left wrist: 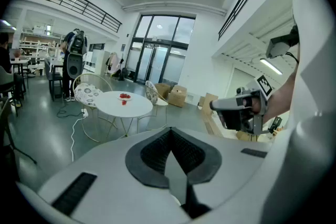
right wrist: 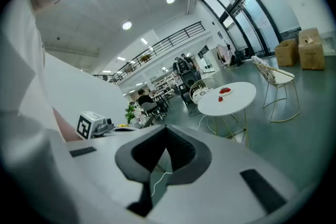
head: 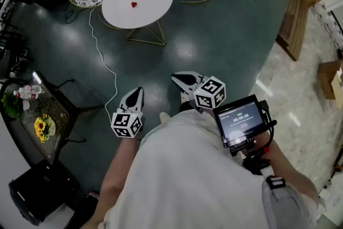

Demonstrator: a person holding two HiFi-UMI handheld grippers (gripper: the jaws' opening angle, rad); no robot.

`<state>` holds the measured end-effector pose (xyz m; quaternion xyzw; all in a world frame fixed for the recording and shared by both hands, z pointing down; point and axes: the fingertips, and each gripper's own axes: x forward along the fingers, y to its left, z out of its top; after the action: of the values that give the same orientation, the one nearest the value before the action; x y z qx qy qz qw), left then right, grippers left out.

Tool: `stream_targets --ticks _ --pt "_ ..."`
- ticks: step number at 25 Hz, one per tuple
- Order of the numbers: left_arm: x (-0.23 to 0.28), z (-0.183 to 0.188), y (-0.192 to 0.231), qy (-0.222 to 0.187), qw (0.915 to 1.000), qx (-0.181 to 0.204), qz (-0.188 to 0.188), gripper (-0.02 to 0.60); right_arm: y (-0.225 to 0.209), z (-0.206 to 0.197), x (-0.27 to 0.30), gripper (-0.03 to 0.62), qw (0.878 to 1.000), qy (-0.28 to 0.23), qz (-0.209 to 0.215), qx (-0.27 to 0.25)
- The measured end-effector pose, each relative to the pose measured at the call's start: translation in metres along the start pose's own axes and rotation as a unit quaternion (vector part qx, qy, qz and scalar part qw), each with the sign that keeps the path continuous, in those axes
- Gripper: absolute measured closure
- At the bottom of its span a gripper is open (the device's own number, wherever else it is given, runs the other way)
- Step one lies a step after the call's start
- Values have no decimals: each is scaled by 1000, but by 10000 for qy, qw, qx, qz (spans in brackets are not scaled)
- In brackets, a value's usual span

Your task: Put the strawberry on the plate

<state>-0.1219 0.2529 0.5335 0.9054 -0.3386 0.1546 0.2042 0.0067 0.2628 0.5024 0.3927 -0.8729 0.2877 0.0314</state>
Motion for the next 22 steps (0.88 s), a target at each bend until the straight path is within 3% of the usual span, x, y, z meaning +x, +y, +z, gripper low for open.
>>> stream_targets --ticks 3,7,14,22 --pt "-1 12 -2 -220 9996 -17 -190 575 0 2 0 588 9997 -172 -116 114" --pt "-59 -3 -15 -398 9979 -17 -503 575 62 -24 -6 588 9992 -322 -216 117" --pt "-89 -14 -5 -452 9963 -388 -626 575 91 -36 4 588 9996 -213 -189 -78" --pt "-97 -24 -8 -400 9968 -305 -628 575 102 -46 8 588 9996 -104 -205 -166"
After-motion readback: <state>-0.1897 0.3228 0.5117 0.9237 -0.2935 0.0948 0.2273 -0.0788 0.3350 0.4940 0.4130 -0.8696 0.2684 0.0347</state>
